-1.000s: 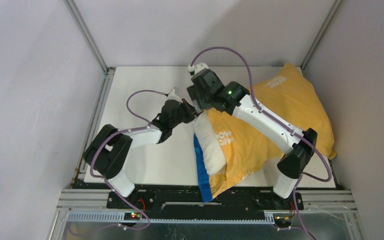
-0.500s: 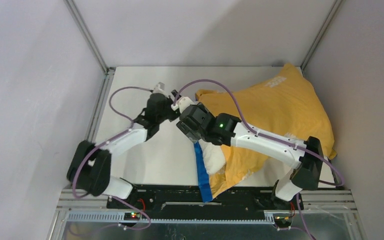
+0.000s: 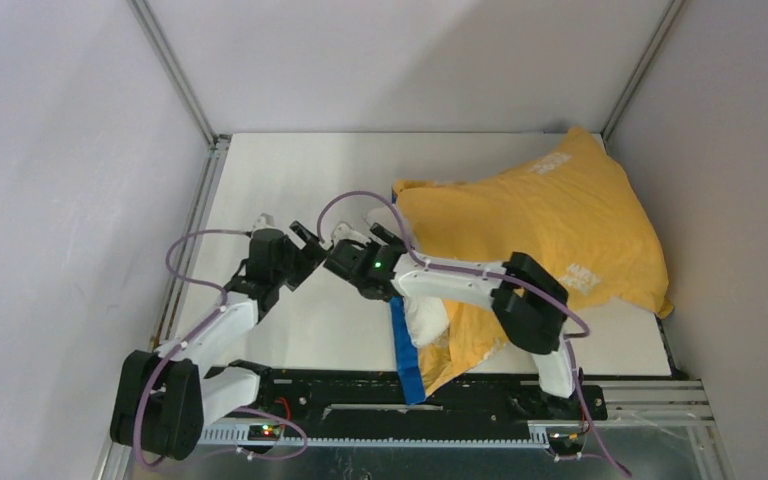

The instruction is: Put the pillow into the pillowcase

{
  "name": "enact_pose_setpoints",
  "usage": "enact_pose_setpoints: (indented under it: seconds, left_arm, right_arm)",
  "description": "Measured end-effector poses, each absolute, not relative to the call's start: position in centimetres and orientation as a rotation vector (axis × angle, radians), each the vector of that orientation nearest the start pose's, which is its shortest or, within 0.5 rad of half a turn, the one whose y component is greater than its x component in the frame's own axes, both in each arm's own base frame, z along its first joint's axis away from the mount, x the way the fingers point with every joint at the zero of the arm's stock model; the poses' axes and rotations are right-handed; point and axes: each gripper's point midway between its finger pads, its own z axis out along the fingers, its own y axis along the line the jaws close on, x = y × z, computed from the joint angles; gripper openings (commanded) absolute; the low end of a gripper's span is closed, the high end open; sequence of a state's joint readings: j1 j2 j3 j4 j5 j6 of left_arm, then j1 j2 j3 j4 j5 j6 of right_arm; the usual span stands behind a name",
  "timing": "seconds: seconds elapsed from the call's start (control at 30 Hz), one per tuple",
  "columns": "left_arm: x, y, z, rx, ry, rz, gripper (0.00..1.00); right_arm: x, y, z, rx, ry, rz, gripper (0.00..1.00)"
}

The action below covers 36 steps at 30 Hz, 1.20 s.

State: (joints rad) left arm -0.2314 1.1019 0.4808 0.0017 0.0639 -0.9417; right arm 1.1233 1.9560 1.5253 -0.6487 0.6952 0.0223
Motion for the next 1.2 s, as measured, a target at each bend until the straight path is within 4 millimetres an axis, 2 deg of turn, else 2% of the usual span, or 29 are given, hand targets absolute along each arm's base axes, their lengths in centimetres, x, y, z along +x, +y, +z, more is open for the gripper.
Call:
enact_pose_setpoints:
  seconds: [0.07, 0.1, 0.13, 0.17, 0.2, 0.23, 0.33, 0.4, 0.5, 0.63, 0.7, 0.77, 0.87, 1.0, 1.1, 1.2]
  left_arm:
    - [30.1, -11.4, 9.4, -0.767, 2.146, -0.709, 0.95]
    - [30.1, -11.4, 9.8, -0.762, 2.135, -0.717, 0.95]
    - [30.1, -11.4, 10.0, -0.757, 2.128, -0.722, 0.95]
    - [30.1, -11.5, 10.3, -0.752, 2.123, -0.731, 0.94]
    - [30.1, -11.6, 10.5, -0.747, 2.12, -0.739, 0.92]
    - [30.1, -11.7, 10.5, -0.745, 2.121, -0.744, 0.9]
    - [29.9, -12.0, 10.6, -0.734, 2.129, -0.767, 0.85]
    - [29.9, -12.6, 10.7, -0.713, 2.134, -0.796, 0.81]
    - [29.6, -14.2, 10.4, -0.658, 2.166, -0.833, 0.78]
    - [29.0, -18.3, 10.1, -0.517, 2.261, -0.884, 0.76]
    - [29.4, -20.4, 10.7, -0.444, 2.28, -0.906, 0.76]
    - [30.0, -22.3, 11.2, -0.386, 2.289, -0.923, 0.77]
    - [31.1, -24.7, 11.8, -0.317, 2.293, -0.944, 0.77]
    - [32.3, -27.1, 11.3, -0.25, 2.32, -0.918, 0.77]
    - [32.8, -27.7, 9.8, -0.242, 2.353, -0.864, 0.75]
    - [32.8, -27.3, 7.9, -0.253, 2.397, -0.805, 0.68]
  right_arm:
    - [29.4, 33.3, 9.2, -1.032, 2.093, -0.501, 0.79]
    - [29.9, 32.8, 8.6, -1.018, 2.087, -0.562, 0.7]
    - [30.3, 32.5, 8.3, -1.006, 2.083, -0.598, 0.54]
    - [30.7, 32.0, 8.0, -0.989, 2.081, -0.635, 0.3]
    - [31.1, 31.6, 7.9, -0.97, 2.083, -0.662, 0.13]
    - [31.4, 31.1, 8.1, -0.951, 2.087, -0.677, 0.01]
    - [32.4, 30.6, 9.2, -0.868, 2.118, -0.63, 0.0]
    - [32.6, 30.4, 10.6, -0.819, 2.158, -0.534, 0.0]
    - [32.6, 30.3, 14.3, -0.736, 2.202, -0.32, 0.0]
    - [32.3, 29.1, 20.7, -0.611, 2.204, -0.035, 0.0]
    - [32.1, 28.5, 23.1, -0.555, 2.194, 0.076, 0.0]
    - [31.8, 28.1, 24.7, -0.517, 2.189, 0.159, 0.0]
    - [31.3, 28.0, 25.5, -0.49, 2.2, 0.247, 0.0]
    - [30.6, 28.1, 24.7, -0.48, 2.241, 0.316, 0.0]
    - [30.1, 28.1, 24.3, -0.474, 2.263, 0.354, 0.0]
    - [29.5, 27.7, 24.8, -0.458, 2.257, 0.39, 0.0]
